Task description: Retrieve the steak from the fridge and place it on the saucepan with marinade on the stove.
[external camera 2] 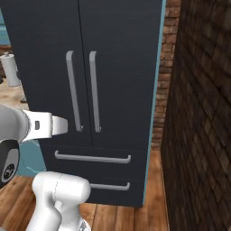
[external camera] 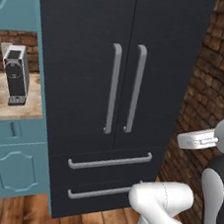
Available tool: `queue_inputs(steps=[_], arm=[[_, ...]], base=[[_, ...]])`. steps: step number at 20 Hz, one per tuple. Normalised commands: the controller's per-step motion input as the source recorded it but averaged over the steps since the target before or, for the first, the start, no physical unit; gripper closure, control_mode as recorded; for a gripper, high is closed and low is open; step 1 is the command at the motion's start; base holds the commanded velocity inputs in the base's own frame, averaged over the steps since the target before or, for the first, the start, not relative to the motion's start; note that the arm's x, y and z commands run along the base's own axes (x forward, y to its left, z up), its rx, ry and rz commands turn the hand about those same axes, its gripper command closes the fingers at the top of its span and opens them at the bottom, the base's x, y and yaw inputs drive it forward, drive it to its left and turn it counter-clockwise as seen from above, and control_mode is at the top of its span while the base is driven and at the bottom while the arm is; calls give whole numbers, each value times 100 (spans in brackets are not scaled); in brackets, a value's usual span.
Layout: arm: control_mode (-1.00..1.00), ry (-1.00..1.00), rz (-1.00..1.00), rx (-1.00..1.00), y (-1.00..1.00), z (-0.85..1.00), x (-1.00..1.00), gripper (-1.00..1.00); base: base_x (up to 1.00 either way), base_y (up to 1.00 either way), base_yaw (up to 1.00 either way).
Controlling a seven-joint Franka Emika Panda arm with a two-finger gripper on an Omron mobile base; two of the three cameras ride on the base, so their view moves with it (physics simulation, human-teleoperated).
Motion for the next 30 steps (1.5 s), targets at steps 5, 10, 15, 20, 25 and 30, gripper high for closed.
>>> queue_inputs(steps=[5,10,15,20,25,30], arm=[[100,0,0,0,0,0,0,-100],[100,0,0,0,0,0,0,-100],[100,0,0,0,0,0,0,-100],[100,0,0,0,0,0,0,-100],[100,0,0,0,0,0,0,-100],[100,0,0,0,0,0,0,-100]], base=[[-6,16,0],[21,16,5],[32,10,10],[41,0,10],[32,0,11],[7,0,4]])
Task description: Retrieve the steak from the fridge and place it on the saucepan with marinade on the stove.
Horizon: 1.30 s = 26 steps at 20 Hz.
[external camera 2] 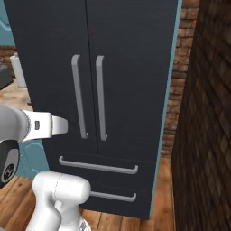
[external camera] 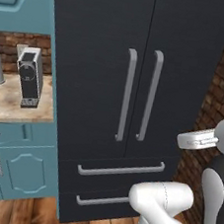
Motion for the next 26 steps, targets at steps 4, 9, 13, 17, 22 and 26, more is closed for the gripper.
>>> queue_inputs(steps=[4,9,13,17,22,26], arm=[[100,0,0,0,0,0,0,-100],[100,0,0,0,0,0,0,-100],[100,0,0,0,0,0,0,-100],[100,0,0,0,0,0,0,-100],[100,0,0,0,0,0,0,-100],[100,0,0,0,0,0,0,-100]], base=[[0,5,-1],[0,34,-8],[0,17,-5],[0,8,-2],[0,0,0],[0,-5,0]])
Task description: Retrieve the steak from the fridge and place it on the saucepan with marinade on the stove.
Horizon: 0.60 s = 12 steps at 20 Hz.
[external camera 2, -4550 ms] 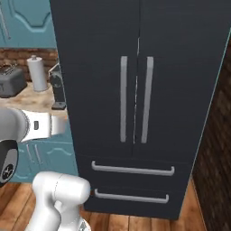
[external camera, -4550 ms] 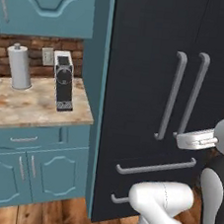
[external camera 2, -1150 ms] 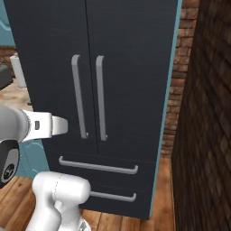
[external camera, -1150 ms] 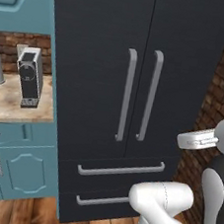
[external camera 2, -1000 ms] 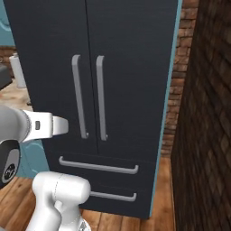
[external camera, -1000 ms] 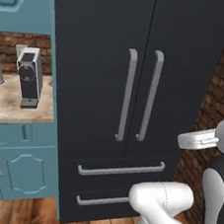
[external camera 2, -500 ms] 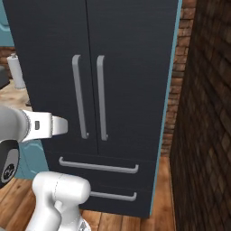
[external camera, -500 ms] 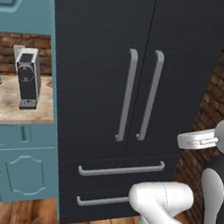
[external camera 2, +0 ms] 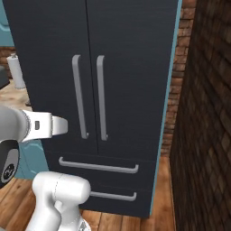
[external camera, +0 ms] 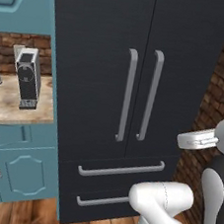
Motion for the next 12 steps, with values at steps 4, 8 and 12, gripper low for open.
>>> queue_inputs(steps=[4,8,12], arm=[[-100,0,0,1,-16,0,2,-100],[-100,0,0,3,-22,0,21,-100],[-100,2,0,4,-18,0,40,-100]], base=[[0,-2,0],[0,0,0],[0,0,0]])
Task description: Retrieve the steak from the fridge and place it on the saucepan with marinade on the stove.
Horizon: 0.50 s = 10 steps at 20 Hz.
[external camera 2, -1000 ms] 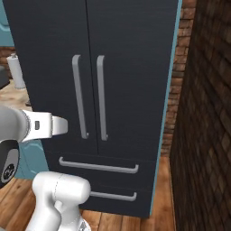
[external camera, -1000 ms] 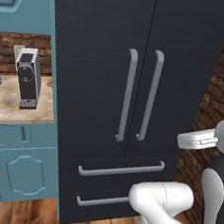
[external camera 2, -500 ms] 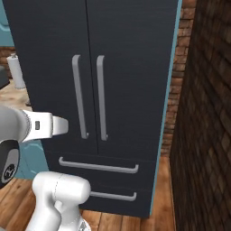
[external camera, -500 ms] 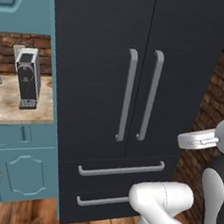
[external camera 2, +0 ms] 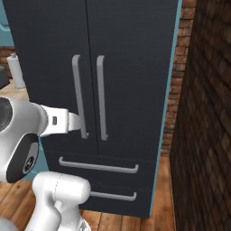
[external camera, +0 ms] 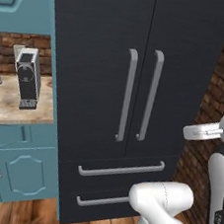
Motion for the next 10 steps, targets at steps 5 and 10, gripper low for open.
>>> queue_inputs(steps=[5,10], arm=[[-100,7,0,0,0,0,56,-100],[-100,4,0,1,-4,0,57,-100]], base=[[0,0,0],[0,0,0]])
